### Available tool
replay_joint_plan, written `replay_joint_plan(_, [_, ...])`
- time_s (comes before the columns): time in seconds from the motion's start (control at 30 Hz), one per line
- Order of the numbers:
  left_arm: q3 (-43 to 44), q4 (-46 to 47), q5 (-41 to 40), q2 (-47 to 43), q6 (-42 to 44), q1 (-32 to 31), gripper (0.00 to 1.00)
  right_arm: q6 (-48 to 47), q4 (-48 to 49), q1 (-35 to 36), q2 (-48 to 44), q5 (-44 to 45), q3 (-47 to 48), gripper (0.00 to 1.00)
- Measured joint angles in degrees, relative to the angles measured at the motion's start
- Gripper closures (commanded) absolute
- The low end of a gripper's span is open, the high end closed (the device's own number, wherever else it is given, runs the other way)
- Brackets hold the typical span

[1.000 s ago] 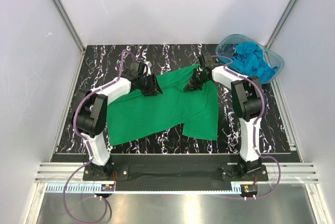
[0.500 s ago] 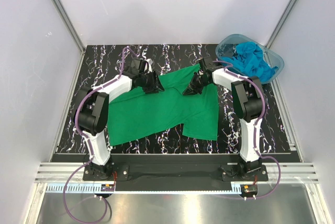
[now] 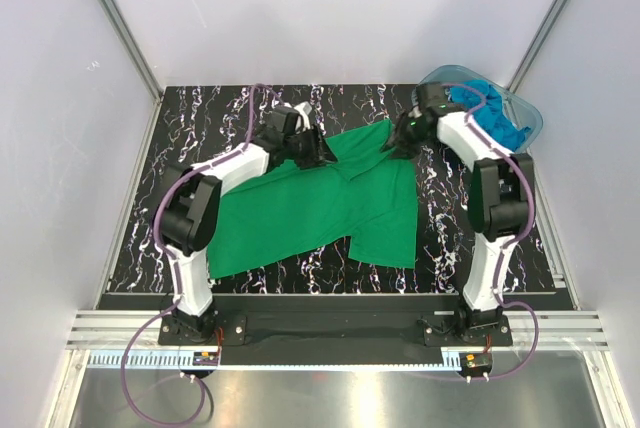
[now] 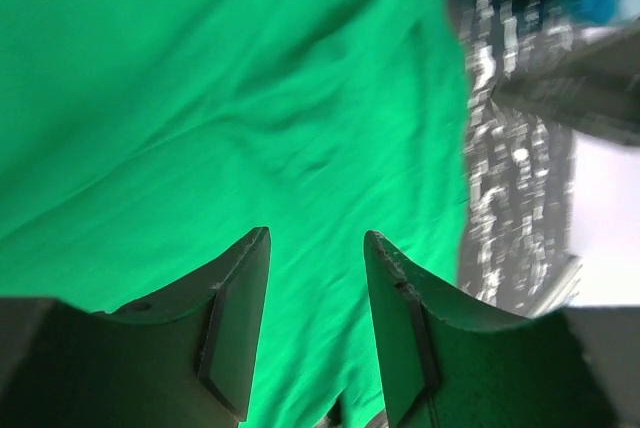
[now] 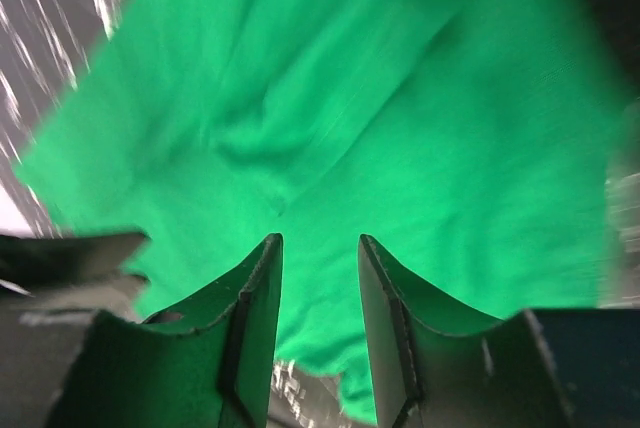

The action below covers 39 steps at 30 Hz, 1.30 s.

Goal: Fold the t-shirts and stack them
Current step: Fold the tshirt

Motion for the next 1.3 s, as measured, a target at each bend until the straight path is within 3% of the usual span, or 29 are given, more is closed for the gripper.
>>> replay_joint_plan(0.2, [3.4,8.6,0.0,6.7,-7.8,-3.0,0.53,-4.1,-0.6,-7.1,2.3,1.4,6.8,0.48])
replay_joint_plan(0.43, [7.2,11.7,-1.0,12.9,-14.8,-4.1,0.56,-8.3,-0.7,-6.1,10.4,-0.6,14.8,0.53])
replay_joint_plan(0.8, [11.8,4.4,-2.9,16.6,-17.0,-4.1,0.59,-14.3,-0.2,-6.0,16.9,-7.0,16.6,0.48])
replay_joint_plan(1.3, [12.3,-2.1,-3.3,16.9,-15.9,-4.1,0.59,-15.2,2.1,-6.6,20.0,-10.8,19.1,0.49])
